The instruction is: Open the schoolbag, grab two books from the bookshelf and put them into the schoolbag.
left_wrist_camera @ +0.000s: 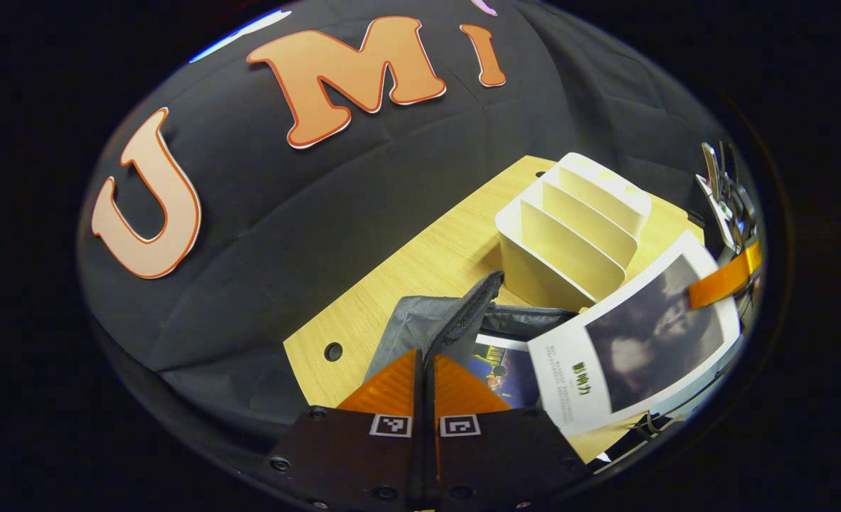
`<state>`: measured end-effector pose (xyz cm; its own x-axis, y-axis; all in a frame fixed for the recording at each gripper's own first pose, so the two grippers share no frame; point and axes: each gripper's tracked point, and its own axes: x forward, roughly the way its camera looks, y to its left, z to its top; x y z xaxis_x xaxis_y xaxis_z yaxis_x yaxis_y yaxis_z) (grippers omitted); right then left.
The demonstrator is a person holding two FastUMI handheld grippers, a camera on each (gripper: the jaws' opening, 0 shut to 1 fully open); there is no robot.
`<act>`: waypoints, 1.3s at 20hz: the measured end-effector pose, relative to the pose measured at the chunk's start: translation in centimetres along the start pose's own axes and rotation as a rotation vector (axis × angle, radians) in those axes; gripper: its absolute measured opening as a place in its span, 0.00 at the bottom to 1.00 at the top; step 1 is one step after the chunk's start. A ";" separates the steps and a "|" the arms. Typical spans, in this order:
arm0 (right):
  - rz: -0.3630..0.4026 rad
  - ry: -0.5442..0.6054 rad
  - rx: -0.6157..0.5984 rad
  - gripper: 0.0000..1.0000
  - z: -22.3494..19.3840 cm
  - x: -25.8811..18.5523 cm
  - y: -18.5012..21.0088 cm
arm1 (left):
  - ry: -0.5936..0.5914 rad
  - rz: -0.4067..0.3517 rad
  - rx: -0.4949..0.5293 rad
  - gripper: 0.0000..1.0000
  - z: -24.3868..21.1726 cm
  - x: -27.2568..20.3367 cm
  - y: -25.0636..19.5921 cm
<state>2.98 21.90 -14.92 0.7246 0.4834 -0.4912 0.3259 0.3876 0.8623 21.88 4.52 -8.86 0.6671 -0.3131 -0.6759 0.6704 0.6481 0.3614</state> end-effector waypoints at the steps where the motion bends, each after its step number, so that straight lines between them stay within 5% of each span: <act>1: 0.013 0.003 0.028 0.32 -0.4 1.0 -0.3 | 0.003 0.004 0.006 0.00 -0.1 0.0 0.1; 8: 0.076 -0.041 0.113 0.31 -1.0 7.7 0.1 | -0.008 0.002 0.012 0.00 1.0 -0.1 0.6; 23: 0.019 -0.180 0.130 0.31 -1.3 17.6 2.5 | -0.076 -0.065 0.012 0.01 3.4 -2.0 -1.4; 24: 0.015 -0.188 0.134 0.42 -1.1 18.0 2.8 | -0.083 -0.069 0.019 0.01 3.6 -2.0 -1.5; 25: 0.006 -0.195 0.136 0.31 -1.1 18.2 2.9 | -0.081 -0.076 0.021 0.00 3.5 -1.9 -1.9; 26: -0.012 -0.207 0.129 0.31 -0.9 18.5 2.8 | -0.085 -0.082 0.026 0.01 3.6 -1.9 -2.2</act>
<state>16.74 32.61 -21.66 0.8248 0.3033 -0.4772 0.4003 0.2827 0.8717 20.28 1.18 -6.13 0.6339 -0.4228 -0.6476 0.7313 0.6001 0.3241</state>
